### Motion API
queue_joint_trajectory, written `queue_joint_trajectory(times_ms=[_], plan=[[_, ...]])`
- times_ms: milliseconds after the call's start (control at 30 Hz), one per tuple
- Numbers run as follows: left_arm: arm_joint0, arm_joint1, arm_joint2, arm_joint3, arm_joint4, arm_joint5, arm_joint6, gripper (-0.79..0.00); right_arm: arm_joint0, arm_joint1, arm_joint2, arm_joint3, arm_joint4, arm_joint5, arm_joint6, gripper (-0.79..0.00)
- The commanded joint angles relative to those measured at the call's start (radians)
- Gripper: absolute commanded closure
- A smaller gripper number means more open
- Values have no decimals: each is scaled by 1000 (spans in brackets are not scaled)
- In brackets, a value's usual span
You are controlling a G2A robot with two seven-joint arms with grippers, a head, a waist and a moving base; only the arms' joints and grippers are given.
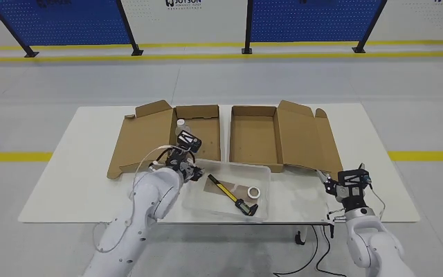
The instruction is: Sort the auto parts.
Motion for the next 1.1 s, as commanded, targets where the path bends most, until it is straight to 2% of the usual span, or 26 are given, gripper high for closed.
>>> queue_joint_trajectory(times_ms=[0,267,533,767,1067], plan=[[2,2,17,19,34,-36,-13,-785,0,0,0,0,0,0,0,-785],[-5,-3,90,50,72,-129,-63,-785,0,0,0,0,0,0,0,-785],[-2,2,122,50,63,-287,-138,-785,0,0,0,0,0,0,0,-785],[3,2,126,37,-3,-320,-206,-785,0,0,0,0,0,0,0,-785],[1,0,133,31,-41,-293,-218,-785,0,0,0,0,0,0,0,-785]])
